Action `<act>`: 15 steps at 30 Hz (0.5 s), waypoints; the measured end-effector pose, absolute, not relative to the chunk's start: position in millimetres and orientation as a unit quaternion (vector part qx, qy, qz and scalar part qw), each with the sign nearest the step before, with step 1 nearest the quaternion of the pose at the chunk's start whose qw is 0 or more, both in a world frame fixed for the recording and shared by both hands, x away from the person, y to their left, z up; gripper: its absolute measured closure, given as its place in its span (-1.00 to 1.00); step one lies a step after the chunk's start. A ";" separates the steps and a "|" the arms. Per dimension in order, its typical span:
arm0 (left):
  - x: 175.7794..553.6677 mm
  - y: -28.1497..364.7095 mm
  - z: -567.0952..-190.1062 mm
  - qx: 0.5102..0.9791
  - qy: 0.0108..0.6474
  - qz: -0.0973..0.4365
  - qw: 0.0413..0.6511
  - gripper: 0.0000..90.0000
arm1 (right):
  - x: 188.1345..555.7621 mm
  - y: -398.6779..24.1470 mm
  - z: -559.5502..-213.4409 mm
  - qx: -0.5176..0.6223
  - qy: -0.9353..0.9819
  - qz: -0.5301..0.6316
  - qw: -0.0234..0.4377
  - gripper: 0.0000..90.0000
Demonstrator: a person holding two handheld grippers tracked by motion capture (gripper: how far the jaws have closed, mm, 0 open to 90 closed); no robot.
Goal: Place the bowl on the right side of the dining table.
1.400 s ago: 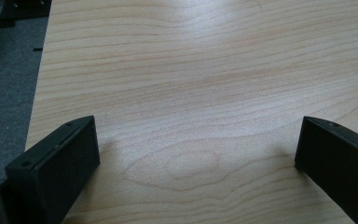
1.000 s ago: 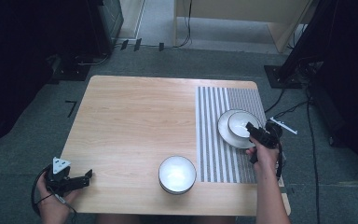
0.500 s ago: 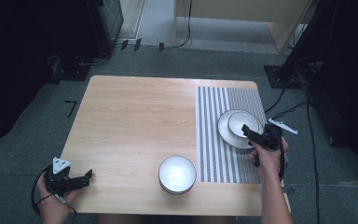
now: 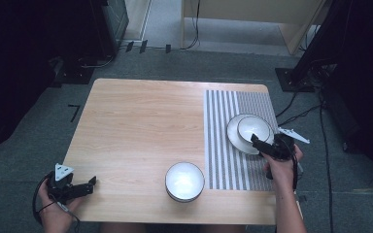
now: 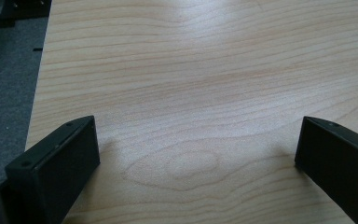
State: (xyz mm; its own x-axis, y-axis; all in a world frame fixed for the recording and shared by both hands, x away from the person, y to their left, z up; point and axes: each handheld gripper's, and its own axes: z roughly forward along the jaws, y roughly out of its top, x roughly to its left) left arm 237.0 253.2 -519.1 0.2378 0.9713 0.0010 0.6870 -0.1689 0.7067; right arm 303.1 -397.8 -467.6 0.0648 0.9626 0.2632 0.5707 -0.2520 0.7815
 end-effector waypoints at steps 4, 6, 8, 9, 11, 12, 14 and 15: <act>237.0 253.2 -519.2 0.727 0.570 0.237 0.301 -1.00 | 298.3 -398.5 -465.5 0.684 0.563 0.391 0.250 -1.00; 237.0 253.3 -519.2 0.727 0.570 0.236 0.301 -1.00 | 295.9 -398.9 -465.4 0.683 0.565 0.390 0.250 -1.00; 237.0 253.2 -519.1 0.727 0.570 0.236 0.301 -1.00 | 291.9 -400.5 -465.7 0.682 0.566 0.387 0.254 -1.00; 237.0 253.2 -519.2 0.727 0.570 0.237 0.301 -1.00 | 290.4 -401.3 -465.7 0.681 0.566 0.387 0.256 -1.00; 236.9 253.3 -519.1 0.727 0.570 0.236 0.300 -1.00 | 287.9 -401.7 -465.3 0.684 0.563 0.388 0.255 -1.00; 237.0 253.3 -519.1 0.727 0.570 0.236 0.301 -1.00 | 286.5 -402.3 -465.3 0.682 0.565 0.388 0.256 -1.00; 237.0 253.2 -519.2 0.727 0.570 0.236 0.301 -1.00 | 283.5 -402.8 -465.4 0.679 0.568 0.387 0.259 -1.00; 237.0 253.3 -519.1 0.727 0.570 0.236 0.300 -1.00 | 281.7 -402.8 -465.5 0.678 0.569 0.386 0.260 -1.00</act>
